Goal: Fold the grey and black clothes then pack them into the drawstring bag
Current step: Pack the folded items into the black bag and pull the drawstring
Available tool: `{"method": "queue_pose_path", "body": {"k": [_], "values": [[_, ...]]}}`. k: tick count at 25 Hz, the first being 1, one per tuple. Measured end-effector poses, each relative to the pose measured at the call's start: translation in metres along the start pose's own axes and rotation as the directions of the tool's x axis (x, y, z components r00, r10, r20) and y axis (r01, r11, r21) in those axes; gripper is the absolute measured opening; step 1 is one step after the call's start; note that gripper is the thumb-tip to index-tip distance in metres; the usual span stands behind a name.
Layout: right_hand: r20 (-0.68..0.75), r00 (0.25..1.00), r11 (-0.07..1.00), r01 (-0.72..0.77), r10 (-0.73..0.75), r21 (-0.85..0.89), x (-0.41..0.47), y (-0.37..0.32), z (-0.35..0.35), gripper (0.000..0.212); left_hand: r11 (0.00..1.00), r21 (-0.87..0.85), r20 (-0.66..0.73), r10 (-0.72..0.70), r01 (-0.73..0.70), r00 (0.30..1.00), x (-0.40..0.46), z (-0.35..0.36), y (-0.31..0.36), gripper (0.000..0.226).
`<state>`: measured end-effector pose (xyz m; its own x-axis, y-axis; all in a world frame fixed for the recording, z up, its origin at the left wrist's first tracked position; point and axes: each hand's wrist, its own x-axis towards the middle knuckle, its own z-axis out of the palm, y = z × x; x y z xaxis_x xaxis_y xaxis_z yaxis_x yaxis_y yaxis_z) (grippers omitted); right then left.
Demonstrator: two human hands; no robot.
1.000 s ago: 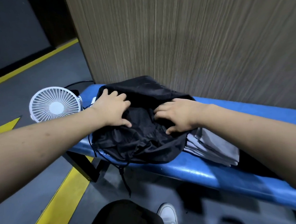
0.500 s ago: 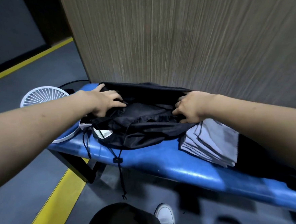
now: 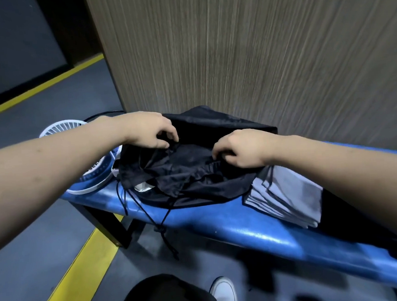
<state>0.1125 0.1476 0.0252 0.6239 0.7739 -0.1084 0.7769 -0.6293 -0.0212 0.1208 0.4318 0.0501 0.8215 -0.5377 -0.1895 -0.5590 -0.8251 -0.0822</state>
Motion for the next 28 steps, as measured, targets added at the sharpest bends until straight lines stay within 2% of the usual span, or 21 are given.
{"method": "queue_pose_path", "body": {"k": [2,6,11,15,19,22,24,28], "values": [[-0.019,0.999,0.999,0.041,-0.041,-0.019,-0.001,-0.005,0.001,0.023,1.0,0.01,-0.05,0.021,-0.02,0.999,-0.005,-0.002,0.011,0.022],[-0.053,0.998,0.999,0.046,-0.047,-0.003,-0.016,-0.008,-0.003,0.025,0.999,0.004,-0.092,0.039,-0.039,0.995,-0.013,-0.006,0.035,0.017],[-0.204,0.979,1.0,-0.006,0.011,0.024,-0.07,-0.003,-0.03,0.023,0.996,-0.021,-0.232,0.081,-0.089,0.969,-0.029,-0.015,0.084,0.018],[-0.227,0.967,0.993,-0.104,0.113,0.05,-0.124,0.008,-0.034,0.03,0.968,0.115,-0.434,0.253,-0.225,0.865,-0.037,-0.013,0.146,0.029],[0.0,0.966,0.958,-0.258,0.26,-0.125,-0.149,0.016,-0.023,0.061,0.939,0.172,-0.483,0.343,-0.297,0.806,-0.024,0.004,0.204,0.057],[0.155,0.911,0.922,-0.366,0.382,-0.123,-0.144,0.023,-0.015,0.084,0.928,0.233,-0.43,0.367,-0.292,0.825,-0.01,0.026,0.228,0.081],[0.218,0.882,0.909,-0.401,0.417,-0.114,-0.134,0.029,-0.008,0.086,0.934,0.232,-0.398,0.347,-0.272,0.849,-0.001,0.039,0.234,0.09],[0.348,0.827,0.896,-0.429,0.442,-0.118,-0.115,0.029,0.013,0.082,0.938,0.235,-0.393,0.333,-0.257,0.857,0.008,0.057,0.234,0.087]]}}
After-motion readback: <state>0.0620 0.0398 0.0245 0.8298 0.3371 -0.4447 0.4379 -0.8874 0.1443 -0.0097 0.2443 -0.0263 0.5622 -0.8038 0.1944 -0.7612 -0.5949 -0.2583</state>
